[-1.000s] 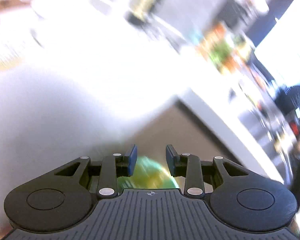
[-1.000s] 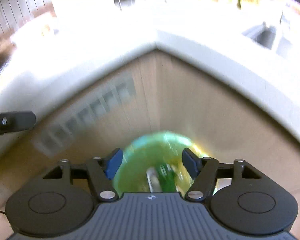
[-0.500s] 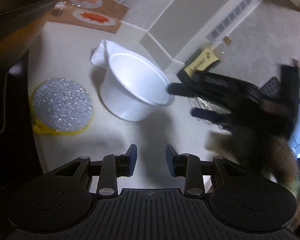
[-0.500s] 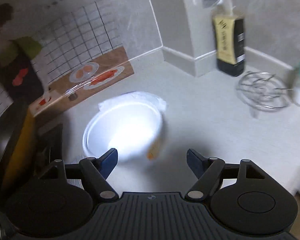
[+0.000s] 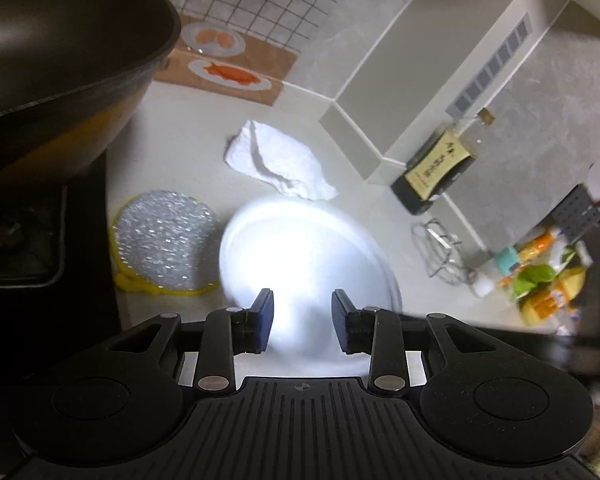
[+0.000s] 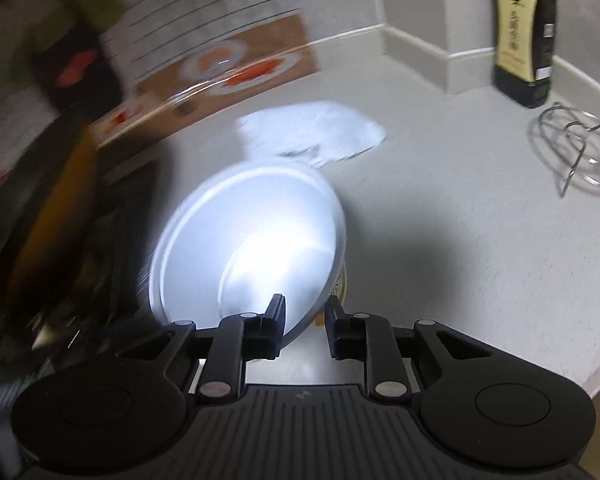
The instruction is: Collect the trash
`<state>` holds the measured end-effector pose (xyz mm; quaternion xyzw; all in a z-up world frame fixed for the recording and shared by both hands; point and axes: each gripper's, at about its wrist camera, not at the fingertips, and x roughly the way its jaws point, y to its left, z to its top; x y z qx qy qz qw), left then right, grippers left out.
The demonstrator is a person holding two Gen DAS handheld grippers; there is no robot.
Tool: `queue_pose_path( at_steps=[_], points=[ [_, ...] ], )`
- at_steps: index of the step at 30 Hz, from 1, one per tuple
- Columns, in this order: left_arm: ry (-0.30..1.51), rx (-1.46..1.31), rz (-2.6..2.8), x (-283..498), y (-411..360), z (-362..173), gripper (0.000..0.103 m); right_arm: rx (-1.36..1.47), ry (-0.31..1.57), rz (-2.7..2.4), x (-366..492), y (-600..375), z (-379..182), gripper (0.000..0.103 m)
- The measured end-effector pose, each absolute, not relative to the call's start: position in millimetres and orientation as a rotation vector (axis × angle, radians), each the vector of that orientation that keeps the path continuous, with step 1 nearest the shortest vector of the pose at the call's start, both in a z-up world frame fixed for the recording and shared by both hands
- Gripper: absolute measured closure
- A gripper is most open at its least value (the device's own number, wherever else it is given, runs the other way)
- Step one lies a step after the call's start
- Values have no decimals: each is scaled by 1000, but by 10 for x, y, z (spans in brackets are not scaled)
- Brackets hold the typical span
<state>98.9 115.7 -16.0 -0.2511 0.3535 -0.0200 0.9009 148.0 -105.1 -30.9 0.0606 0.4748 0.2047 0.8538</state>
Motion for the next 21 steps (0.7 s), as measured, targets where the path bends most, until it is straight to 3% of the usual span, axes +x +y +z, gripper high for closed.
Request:
queue_pose_path(
  at_steps=[10, 13, 17, 21],
  points=[
    [725, -472, 3, 692, 1108, -125, 68, 0, 930, 557, 976, -1266, -10, 83],
    [682, -456, -16, 553, 1179, -22, 68, -47, 893, 584, 961, -1231, 97, 72],
    [674, -380, 26, 478, 1264, 66, 68, -145, 817, 558, 1119, -1087, 221, 45],
    [712, -351, 47, 474, 1378, 27, 68, -275, 781, 556, 1589, -791, 253, 38]
  ],
)
